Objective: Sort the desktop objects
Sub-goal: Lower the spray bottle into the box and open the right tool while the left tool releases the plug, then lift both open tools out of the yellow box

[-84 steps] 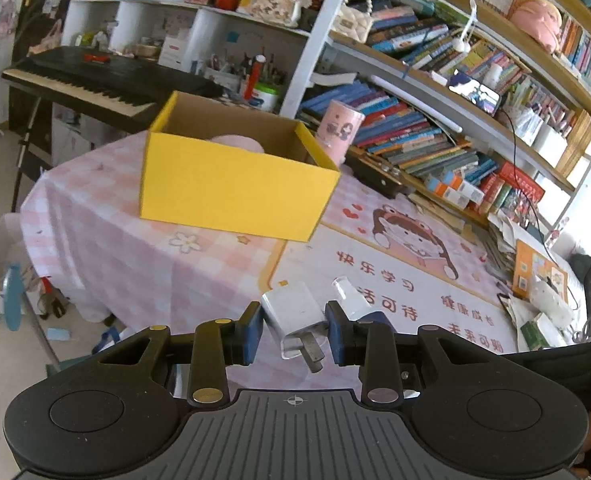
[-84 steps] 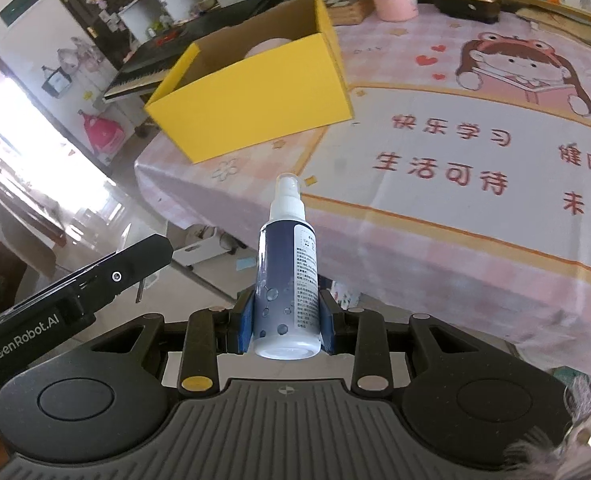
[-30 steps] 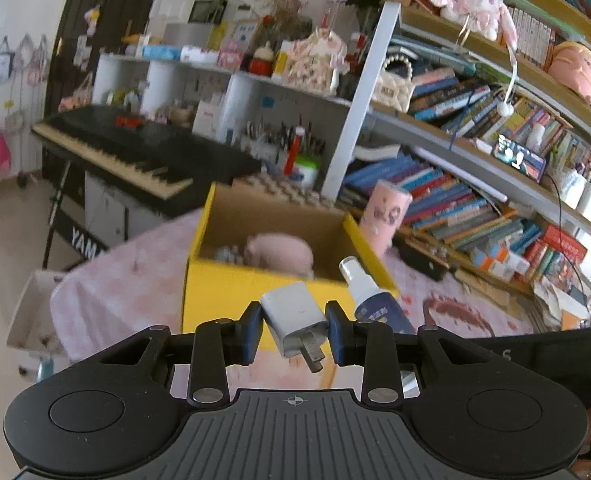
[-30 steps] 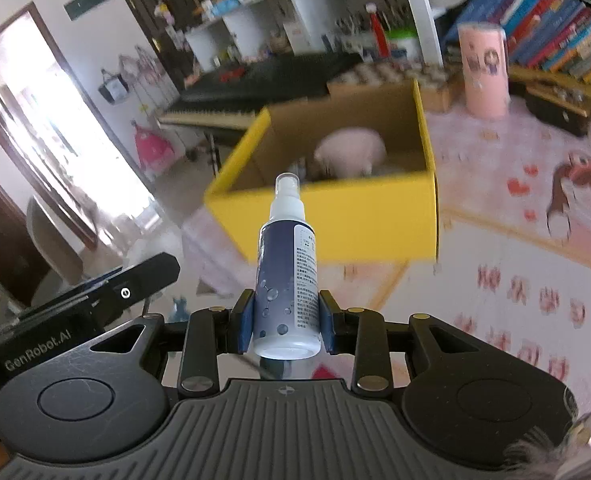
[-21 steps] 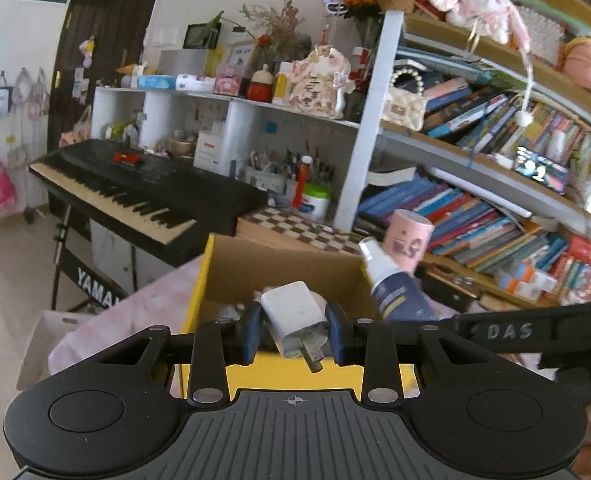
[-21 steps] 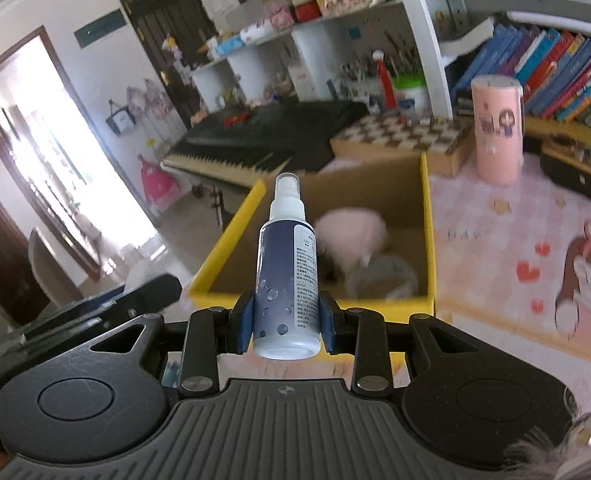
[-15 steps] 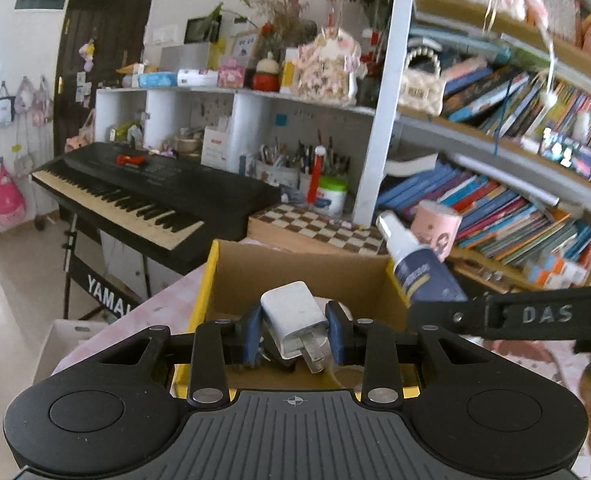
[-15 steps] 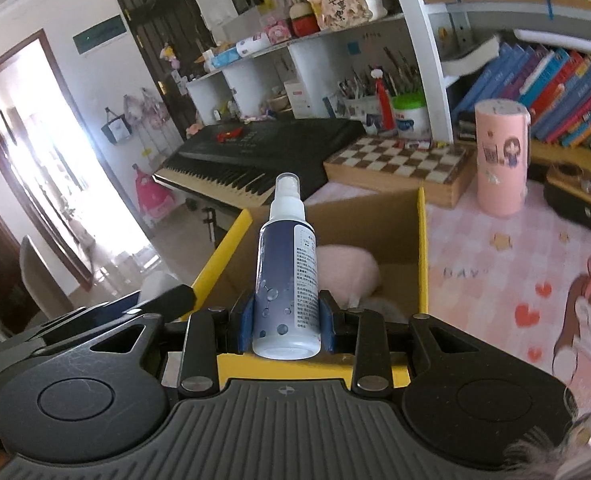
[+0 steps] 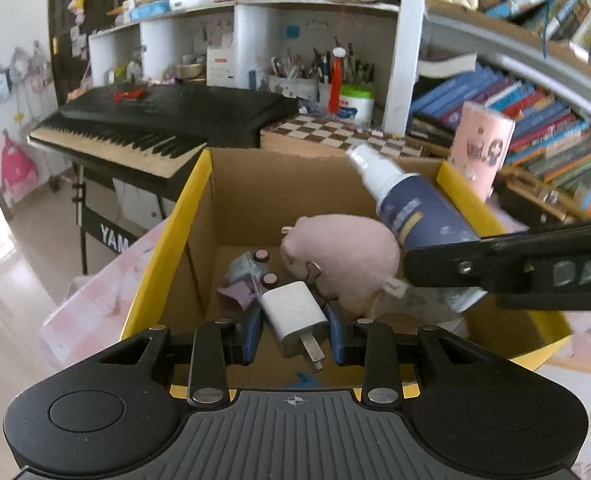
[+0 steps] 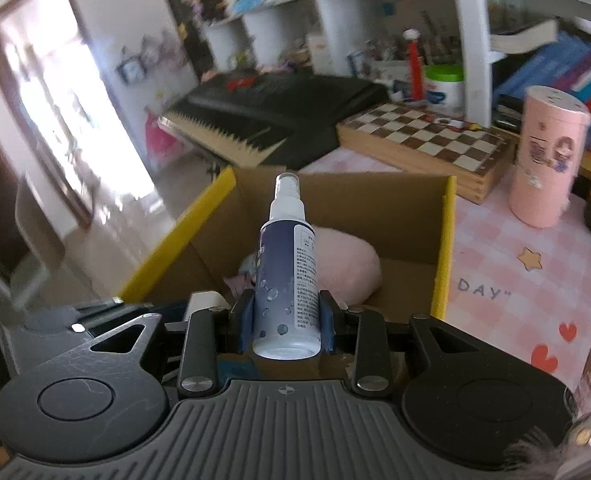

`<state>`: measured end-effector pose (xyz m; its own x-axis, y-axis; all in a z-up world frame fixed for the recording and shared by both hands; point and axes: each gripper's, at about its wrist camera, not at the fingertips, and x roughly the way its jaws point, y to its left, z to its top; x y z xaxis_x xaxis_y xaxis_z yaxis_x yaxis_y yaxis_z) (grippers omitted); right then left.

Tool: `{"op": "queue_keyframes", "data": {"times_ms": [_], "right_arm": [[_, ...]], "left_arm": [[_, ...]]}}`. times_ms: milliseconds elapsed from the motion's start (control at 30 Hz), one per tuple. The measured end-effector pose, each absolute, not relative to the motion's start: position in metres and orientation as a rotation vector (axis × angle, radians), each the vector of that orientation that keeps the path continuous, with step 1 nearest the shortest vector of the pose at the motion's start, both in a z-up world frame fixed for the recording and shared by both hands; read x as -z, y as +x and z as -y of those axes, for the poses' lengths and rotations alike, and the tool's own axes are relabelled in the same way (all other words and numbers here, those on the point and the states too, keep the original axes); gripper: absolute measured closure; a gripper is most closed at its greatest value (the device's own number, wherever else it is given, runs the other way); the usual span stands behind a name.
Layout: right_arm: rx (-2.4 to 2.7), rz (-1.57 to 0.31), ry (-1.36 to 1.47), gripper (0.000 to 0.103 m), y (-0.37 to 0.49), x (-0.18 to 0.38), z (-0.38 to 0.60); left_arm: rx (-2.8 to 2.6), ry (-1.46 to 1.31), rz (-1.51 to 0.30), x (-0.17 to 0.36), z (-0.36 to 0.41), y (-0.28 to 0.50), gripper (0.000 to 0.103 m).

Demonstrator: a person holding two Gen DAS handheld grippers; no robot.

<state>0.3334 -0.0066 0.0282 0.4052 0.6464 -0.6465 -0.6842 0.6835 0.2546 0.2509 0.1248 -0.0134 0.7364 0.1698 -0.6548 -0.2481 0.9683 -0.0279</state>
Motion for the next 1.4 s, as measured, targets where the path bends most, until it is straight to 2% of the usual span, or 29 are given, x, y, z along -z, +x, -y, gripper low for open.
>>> {"op": "queue_keyframes", "data": {"times_ms": [300, 400, 433, 533, 600, 667, 733, 800, 933, 1000, 1067, 1400], "right_arm": [[-0.902, -0.860, -0.200, 0.073, 0.360, -0.002, -0.015], [-0.908, -0.880, -0.197, 0.073, 0.367, 0.003, -0.017], [-0.909, -0.884, -0.197, 0.073, 0.368, 0.004, -0.017], [-0.919, -0.895, -0.194, 0.073, 0.372, 0.006, -0.019], [-0.925, -0.899, -0.198, 0.073, 0.374, 0.007, -0.020], [-0.932, -0.908, -0.199, 0.073, 0.376, 0.008, -0.022], [-0.941, -0.922, -0.209, 0.073, 0.377, 0.010, -0.025], [-0.956, -0.928, -0.235, 0.072, 0.376, 0.010, -0.029], [-0.976, -0.956, -0.283, 0.069, 0.375, 0.012, -0.035], [-0.967, -0.946, -0.265, 0.058, 0.375, 0.011, -0.034], [-0.955, -0.937, -0.245, 0.055, 0.376, 0.008, -0.032], [-0.869, -0.843, -0.138, 0.053, 0.343, -0.024, -0.003]], "left_arm": [[-0.233, -0.108, -0.756, 0.019, -0.127, 0.265, 0.070], [-0.260, -0.080, -0.750, 0.018, -0.126, 0.266, 0.061], [-0.267, -0.072, -0.745, 0.018, -0.125, 0.266, 0.054], [-0.269, -0.061, -0.709, 0.012, -0.123, 0.257, 0.048], [-0.277, -0.069, -0.672, 0.007, -0.122, 0.249, 0.039], [-0.283, -0.071, -0.637, 0.002, -0.121, 0.240, 0.035], [-0.281, -0.080, -0.615, -0.002, -0.121, 0.234, 0.025], [-0.274, -0.088, -0.605, -0.005, -0.122, 0.230, 0.020], [-0.278, -0.086, -0.600, -0.008, -0.123, 0.226, 0.019], [-0.290, -0.098, -0.590, -0.009, -0.125, 0.223, 0.019], [-0.283, -0.105, -0.580, -0.010, -0.127, 0.220, 0.019], [-0.228, -0.109, -0.510, -0.033, -0.119, 0.194, 0.019]]}}
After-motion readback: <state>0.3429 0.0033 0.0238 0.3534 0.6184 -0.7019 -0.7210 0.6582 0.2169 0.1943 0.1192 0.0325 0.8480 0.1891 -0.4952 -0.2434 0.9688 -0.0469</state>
